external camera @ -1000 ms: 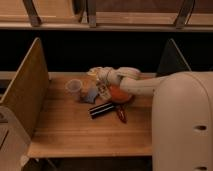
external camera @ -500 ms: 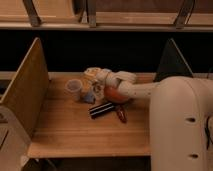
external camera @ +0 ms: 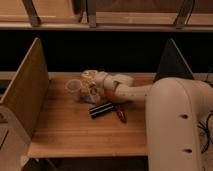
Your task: Stand the bottle upright
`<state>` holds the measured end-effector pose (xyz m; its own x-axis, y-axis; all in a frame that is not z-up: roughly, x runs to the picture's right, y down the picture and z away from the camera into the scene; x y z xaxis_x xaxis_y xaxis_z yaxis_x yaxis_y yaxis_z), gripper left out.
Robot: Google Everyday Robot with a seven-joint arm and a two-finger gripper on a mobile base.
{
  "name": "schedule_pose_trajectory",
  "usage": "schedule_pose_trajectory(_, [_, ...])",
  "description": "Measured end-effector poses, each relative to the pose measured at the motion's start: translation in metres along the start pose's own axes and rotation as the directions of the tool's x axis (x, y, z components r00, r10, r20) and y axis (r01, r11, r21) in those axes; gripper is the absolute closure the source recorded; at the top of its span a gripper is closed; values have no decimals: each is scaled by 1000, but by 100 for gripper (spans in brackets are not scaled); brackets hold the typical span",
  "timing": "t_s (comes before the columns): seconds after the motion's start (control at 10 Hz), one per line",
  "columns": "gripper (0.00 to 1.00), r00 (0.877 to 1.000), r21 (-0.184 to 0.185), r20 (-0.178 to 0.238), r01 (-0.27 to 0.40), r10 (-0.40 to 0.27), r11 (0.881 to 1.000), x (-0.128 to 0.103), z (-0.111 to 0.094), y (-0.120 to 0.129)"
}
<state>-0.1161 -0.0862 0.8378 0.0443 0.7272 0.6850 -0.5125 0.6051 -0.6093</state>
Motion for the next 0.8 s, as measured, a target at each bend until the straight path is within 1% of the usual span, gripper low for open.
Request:
schedule_pose_trajectory(0.1, [69,1000,-3,0,0,0,1000,0,2,2])
schedule_pose_trajectory(0.2, [65,1000,-3,0,0,0,1000,0,2,2])
schedule_pose_trajectory(0.3, [55,1000,-4,0,-1,1,1000,0,2,2])
schedule_pose_trajectory(0.4, [43,1000,-3,0,-1,1,1000,0,2,2])
schedule_pose_trajectory(0.5, [33,1000,-3,0,-1,1,1000,0,2,2])
schedule_pose_trajectory(0.6, [25,1000,-3,0,-1,1,1000,0,2,2])
schedule_pose_trajectory(0.7, [20,1000,-3,0,-1,1,1000,0,2,2])
schedule_pose_trajectory(0.8, [20,1000,-3,0,-1,1,1000,0,2,2])
